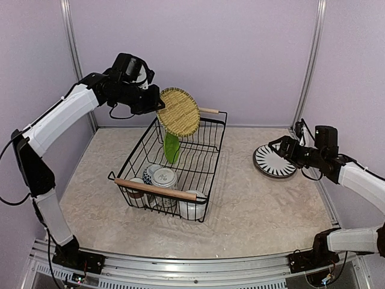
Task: Unload the mixed dishes from the dish rack
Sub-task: Pass from the left arm to the right
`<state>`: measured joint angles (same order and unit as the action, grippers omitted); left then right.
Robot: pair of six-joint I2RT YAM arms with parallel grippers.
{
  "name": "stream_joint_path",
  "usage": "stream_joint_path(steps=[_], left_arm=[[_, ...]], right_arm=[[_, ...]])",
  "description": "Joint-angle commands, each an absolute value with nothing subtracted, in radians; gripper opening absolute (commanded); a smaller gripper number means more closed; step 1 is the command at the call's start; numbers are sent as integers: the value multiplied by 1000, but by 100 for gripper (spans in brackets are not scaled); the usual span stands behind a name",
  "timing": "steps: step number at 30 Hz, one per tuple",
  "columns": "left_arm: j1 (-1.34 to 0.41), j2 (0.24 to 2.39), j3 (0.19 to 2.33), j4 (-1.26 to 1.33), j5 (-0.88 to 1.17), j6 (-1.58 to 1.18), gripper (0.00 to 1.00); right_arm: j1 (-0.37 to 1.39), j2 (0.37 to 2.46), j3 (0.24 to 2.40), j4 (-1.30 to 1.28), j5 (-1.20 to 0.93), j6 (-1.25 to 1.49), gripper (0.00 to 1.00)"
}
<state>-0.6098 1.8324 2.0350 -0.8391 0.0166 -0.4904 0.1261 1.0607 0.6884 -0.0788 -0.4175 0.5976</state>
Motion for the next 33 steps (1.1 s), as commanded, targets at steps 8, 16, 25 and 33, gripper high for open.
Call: stream_joint_path(steps=[8,16,25,33], left_arm=[[-556,1688,1727,-442,548,-651,0],[-608,1693,1638,-298,644,-696,0],[-634,1728,1654,-287,673,-689,0],[-628,1739,1667,-334,664,-667,0]], right_arm=[[382,1250,800,292,-510,901,100],[505,1416,921,422,-543,970,94],[531,1453,936,475,-549,1005,52],[532,1441,921,538,-557,1051,15]])
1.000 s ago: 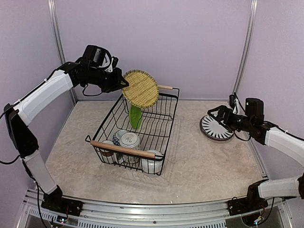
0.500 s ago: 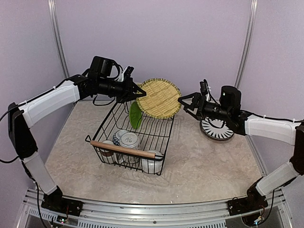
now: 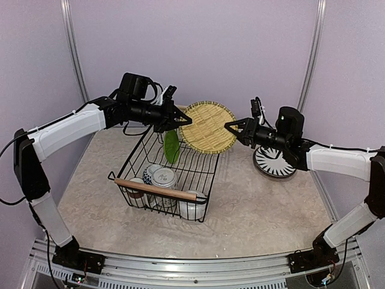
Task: Unload the mixed dishes from the dish rack
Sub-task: Pass from the left arm to the right, then place the plate with another plate.
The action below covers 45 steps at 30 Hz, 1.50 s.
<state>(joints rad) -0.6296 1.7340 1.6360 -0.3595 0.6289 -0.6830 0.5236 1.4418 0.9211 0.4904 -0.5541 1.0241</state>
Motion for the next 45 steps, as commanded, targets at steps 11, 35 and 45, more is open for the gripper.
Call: stream_joint_path(steps=[11,35,45], left_arm=[[-551,1653,1668,-506,575,-590,84],[-383,1351,1502,-680,334,-350,99],[-380,1349,1481,-658,399,-388,99]], right_arm=[[494,1387,919,540,-548,1055,0],[-192,1304,724,159,-584,856,0],[-237,1463,763,102,-557,752,0]])
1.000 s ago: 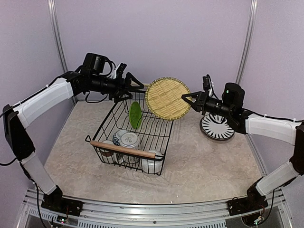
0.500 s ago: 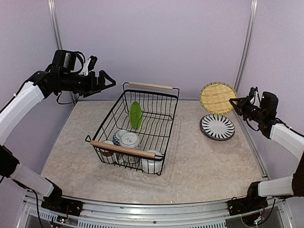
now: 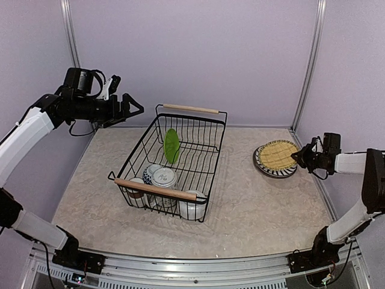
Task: Unload the mixed dishes from the dish rack
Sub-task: Place the plate with another plate.
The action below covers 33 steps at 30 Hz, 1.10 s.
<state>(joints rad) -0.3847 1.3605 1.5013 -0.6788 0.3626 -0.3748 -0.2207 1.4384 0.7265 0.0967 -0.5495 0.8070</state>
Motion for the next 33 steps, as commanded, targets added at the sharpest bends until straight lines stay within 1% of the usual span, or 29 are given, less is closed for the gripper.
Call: stream_joint_path(steps=[1,16,19,22,24,33], left_arm=[[-379,1353,1480,-657,409,-393,99],[-379,1389,1486,-666,449,-396,99],[-380,1401,1495,-678,454,-394,99],[-378,1408,1495,-681,450,-394,99],[-378,1408,1497,-681,451,-393,99],[-378,1402,1497,-676,468,-403,99]], right_arm=[[-237,1470,761,105,-548,746,0],[-282,1679,853,120,-603,713,0],[-282,1703,863,136,-609,717,11],[-279,1729,890,103,-586,694,15],[-274,1735,913,49,-546,652,24],[-239,1710,959,-138,-358,507,54]])
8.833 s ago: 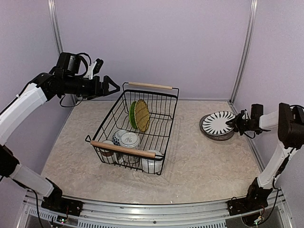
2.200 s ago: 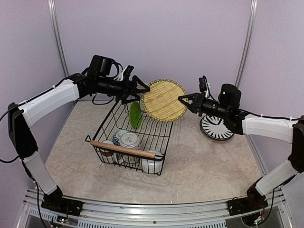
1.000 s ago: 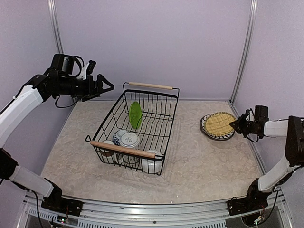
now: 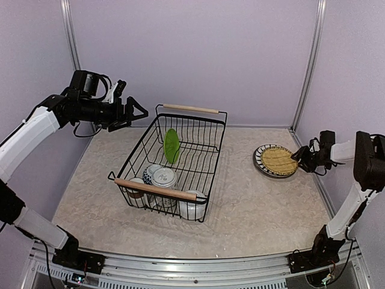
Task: Unload the mixed dishes from the dish rack
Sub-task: Place the plate with another plate, then grab the plate from the dish rack.
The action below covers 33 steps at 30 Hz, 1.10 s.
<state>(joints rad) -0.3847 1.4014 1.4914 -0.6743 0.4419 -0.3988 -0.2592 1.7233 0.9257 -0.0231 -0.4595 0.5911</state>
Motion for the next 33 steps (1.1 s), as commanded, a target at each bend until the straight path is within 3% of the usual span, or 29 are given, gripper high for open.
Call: stream_joint_path(steps=[1,4,9,22,27,33], left_arm=[[-378,1405,1496,-675,475,-404,99],[-377,1406,1493,-670,485,-409,99],[-378,1416,1490,-669,479,-410,99],[-410,1497,1474,-651,488,-421,98],[-482,1549,1492,-682,353,-368,95],[-595,1651,1566,-727,48,-354,91]], right_arm=[[-233,1706,963,-153,-341,497,59],[-217,1691,970,-168,-320,481,69],[-206,1635,970,-209,-277,458,76],[-101,1364,844,-275,-219,434,86],[-11,1312,830,-295,-187,442,86],[58,1255,837,-341,-139,420,87]])
